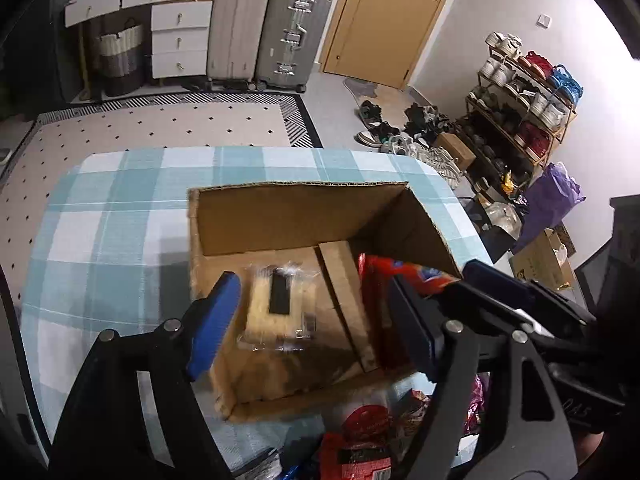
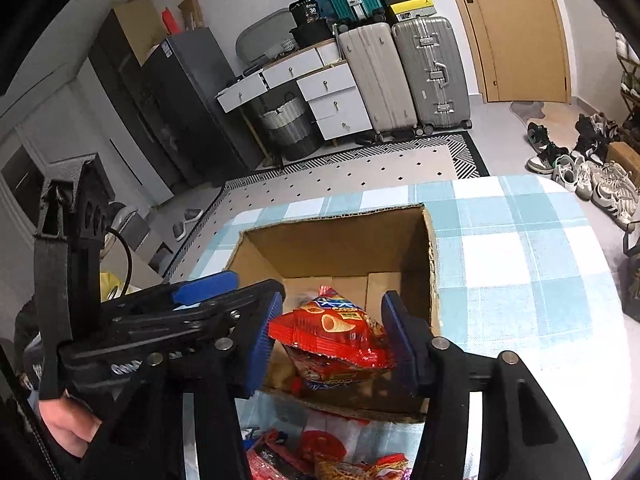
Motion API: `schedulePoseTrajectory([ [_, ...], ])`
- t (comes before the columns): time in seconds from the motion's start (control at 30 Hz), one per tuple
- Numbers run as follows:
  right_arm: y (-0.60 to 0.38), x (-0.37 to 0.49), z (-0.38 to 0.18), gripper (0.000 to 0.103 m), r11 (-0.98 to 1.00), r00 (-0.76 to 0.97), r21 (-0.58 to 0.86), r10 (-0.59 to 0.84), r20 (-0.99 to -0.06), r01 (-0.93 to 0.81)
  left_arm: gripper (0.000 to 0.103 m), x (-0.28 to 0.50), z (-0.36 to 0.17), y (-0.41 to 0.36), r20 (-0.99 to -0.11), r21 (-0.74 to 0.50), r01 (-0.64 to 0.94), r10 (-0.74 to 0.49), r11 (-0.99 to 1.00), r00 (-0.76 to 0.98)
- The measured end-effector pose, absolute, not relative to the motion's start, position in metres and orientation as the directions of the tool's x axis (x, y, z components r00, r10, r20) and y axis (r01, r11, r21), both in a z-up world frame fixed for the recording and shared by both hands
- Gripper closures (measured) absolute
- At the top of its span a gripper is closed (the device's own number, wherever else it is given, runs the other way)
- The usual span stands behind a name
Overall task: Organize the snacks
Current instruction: 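Carry the cracker pack and red chip bag into the box and release both, then withdraw both tools from the box back toward the snack pile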
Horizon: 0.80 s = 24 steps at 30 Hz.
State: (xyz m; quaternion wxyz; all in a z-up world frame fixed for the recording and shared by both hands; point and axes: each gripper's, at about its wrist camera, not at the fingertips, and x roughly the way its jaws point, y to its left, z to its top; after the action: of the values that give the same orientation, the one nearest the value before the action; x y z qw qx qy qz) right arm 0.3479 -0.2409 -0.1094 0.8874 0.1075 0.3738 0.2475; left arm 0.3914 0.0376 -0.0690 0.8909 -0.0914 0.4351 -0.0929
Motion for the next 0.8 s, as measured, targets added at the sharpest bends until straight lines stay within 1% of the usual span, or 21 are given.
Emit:
schedulePoseTrajectory([
  [0.13,-0.249,0.337,-0.102,0.048,0.854,0.620,0.374,0.519,-0.588,-0.361,0.028,0.380,-0.060,0.044,-0.741,-0.235,0.075,-0.229,0.969,0.631],
  [0.33,-0.258,0.323,-0.089,0.043,0.864,0.654,0.354,0.502,-0.566,-0.358,0.025,0.352,-0.043,0.045,-0.729,-0.231,0.074,-0.223,0.970,0.648],
  [0.63,-0.268,0.288,-0.065,0.043,0.857,0.679,0.356,0.514,-0.524,-0.374,0.025,0.303,-0.011,0.043,-0.705,-0.215,0.071,-0.205,0.974,0.679],
  [0.8,-0.274,0.261,-0.053,0.043,0.858,0.696,0.345,0.512,-0.504,-0.382,0.023,0.268,0.005,0.038,-0.683,-0.178,0.063,-0.169,0.982,0.711],
])
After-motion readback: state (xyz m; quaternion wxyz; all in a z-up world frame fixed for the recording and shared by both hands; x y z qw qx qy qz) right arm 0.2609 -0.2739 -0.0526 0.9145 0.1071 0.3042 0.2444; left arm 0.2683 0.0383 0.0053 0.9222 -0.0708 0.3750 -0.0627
